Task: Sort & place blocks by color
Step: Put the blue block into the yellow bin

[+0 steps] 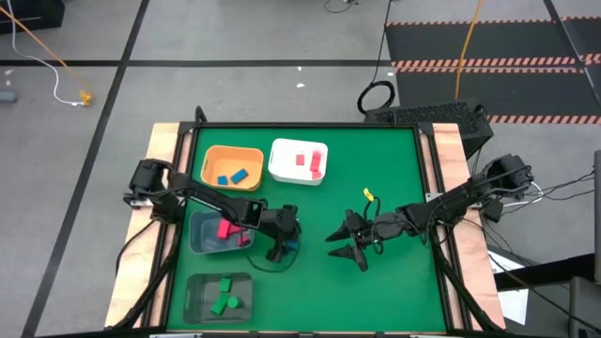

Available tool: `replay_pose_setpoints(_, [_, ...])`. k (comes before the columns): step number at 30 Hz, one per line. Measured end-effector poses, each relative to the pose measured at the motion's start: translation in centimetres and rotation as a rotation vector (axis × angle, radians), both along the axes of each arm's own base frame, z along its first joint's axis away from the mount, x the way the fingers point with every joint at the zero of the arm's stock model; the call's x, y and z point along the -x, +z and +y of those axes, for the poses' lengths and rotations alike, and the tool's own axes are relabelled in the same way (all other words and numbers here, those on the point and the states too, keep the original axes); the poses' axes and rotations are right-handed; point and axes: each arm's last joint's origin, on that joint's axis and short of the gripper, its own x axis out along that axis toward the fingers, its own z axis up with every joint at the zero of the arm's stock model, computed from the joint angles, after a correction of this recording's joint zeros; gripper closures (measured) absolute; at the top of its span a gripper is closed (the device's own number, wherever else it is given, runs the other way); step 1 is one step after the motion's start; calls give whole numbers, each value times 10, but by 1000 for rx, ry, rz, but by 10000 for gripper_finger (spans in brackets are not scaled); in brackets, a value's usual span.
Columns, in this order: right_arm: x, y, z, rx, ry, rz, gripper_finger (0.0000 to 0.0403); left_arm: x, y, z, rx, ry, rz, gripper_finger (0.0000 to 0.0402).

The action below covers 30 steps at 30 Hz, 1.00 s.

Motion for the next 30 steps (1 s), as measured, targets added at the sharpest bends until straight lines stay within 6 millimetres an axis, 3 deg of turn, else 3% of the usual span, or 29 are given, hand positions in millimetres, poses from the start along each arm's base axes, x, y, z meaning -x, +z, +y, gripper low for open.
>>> replay_pose_setpoints(7, [0, 0, 0, 0, 0, 1, 193, -3, 28, 3, 235, 401, -38, 116])
replay_pose_setpoints(16, [0, 0, 0, 1, 0, 2, 193, 12, 41, -1, 653, 885, 240, 112])
replay_pose_setpoints(24, [0, 0, 0, 0, 0, 1, 193, 13, 57, -2, 653, 1135, 381, 112])
replay_pose_setpoints(30, [0, 0, 0, 0, 0, 0, 193, 11, 52, -1, 676, 1245, 373, 112])
